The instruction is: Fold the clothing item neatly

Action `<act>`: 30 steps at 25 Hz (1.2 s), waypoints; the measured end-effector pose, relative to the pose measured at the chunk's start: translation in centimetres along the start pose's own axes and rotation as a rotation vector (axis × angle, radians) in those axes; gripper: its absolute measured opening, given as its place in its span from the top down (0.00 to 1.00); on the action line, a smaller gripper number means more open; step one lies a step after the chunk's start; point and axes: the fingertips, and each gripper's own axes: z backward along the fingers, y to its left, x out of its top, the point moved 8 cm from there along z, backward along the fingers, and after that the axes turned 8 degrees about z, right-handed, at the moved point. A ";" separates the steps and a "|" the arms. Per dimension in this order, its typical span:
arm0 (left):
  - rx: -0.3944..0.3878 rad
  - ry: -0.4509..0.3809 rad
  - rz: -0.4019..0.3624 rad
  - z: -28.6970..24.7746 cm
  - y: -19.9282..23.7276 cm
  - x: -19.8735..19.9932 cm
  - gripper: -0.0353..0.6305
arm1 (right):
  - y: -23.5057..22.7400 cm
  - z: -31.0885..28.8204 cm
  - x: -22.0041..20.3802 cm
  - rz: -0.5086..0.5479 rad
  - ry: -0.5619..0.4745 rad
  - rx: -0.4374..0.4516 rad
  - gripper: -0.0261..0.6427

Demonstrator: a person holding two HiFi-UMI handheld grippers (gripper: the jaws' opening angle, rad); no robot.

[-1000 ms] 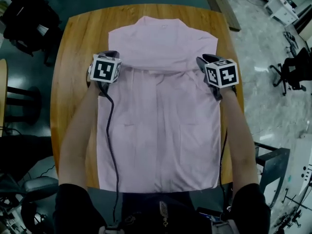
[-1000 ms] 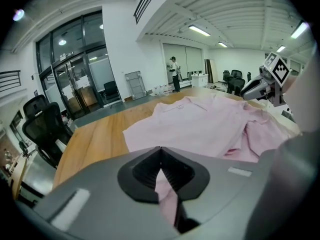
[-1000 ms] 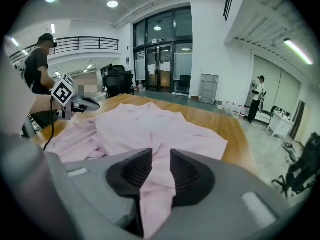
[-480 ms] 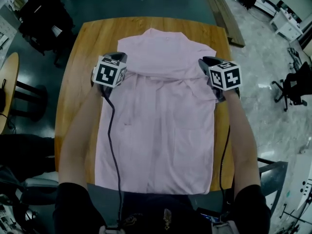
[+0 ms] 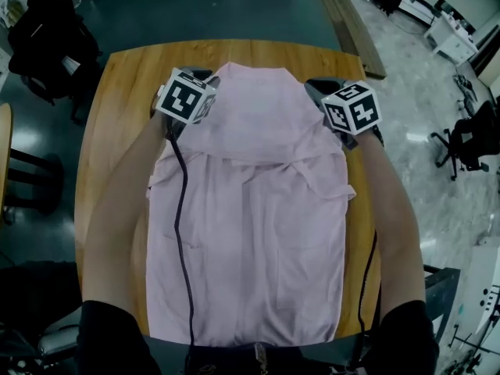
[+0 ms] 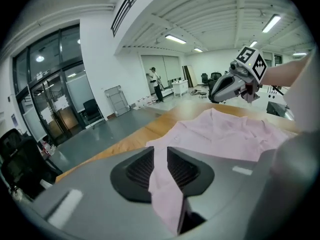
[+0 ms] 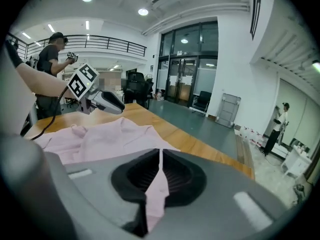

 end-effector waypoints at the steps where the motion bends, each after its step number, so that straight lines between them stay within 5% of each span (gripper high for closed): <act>1: -0.013 0.015 -0.007 -1.2 0.4 -0.2 0.79 | -0.5 -1.2 -0.4 0.008 0.014 0.006 0.93; 11: -0.054 0.120 -0.001 -10.5 5.1 -3.4 0.62 | -3.7 -10.2 -3.9 0.072 0.093 0.001 0.70; 20: -0.140 0.126 0.072 -14.5 5.9 -4.5 0.60 | -4.5 -13.9 -6.1 0.041 0.168 0.101 0.68; 25: -0.181 0.150 0.105 -14.4 5.3 -4.7 0.75 | -3.4 -14.0 -5.8 0.059 0.183 0.142 0.87; 30: -0.114 0.196 0.027 -13.0 4.3 -4.3 0.89 | -2.3 -12.3 -5.0 0.094 0.165 0.100 0.91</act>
